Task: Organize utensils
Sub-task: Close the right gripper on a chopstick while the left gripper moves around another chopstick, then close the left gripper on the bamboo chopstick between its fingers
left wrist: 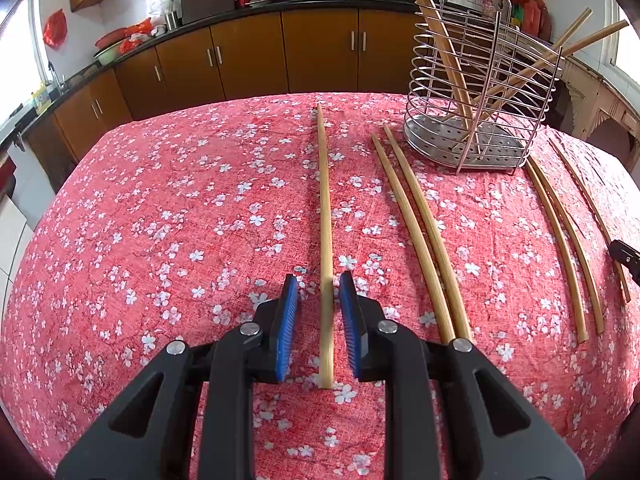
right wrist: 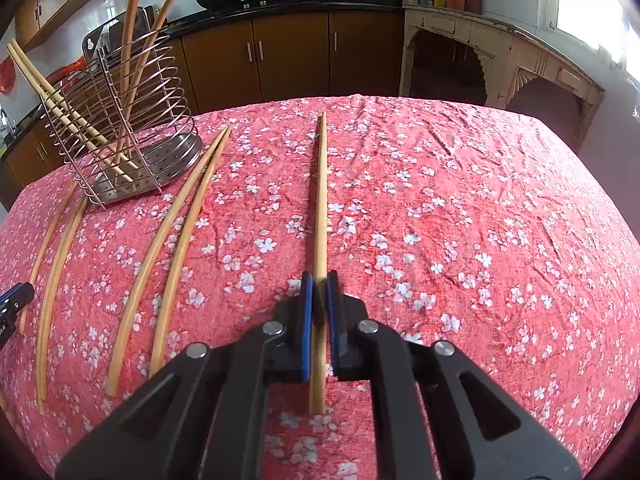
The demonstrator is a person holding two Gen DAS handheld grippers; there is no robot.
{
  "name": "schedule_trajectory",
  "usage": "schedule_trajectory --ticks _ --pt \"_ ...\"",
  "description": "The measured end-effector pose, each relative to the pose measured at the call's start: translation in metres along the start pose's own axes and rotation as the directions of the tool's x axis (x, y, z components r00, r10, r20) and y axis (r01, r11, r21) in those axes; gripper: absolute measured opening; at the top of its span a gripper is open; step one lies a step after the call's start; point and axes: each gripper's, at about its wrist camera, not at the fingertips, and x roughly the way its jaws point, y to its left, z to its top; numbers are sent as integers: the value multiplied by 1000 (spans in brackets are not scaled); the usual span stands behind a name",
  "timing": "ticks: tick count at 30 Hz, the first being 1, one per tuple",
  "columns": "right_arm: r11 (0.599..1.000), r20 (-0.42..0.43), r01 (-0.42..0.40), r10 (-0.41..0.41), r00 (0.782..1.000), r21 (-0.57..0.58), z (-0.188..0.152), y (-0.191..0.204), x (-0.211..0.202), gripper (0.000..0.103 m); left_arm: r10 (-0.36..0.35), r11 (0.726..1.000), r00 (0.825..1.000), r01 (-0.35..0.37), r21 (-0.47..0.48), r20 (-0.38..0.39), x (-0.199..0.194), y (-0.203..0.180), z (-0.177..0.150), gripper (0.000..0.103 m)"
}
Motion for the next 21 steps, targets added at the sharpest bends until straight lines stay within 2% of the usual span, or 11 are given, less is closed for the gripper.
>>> schedule_trajectory --ticks 21 --pt "1000 -1 -7 7 1000 3 0 -1 -1 9 2 1000 1000 -2 2 0 0 0 0 23"
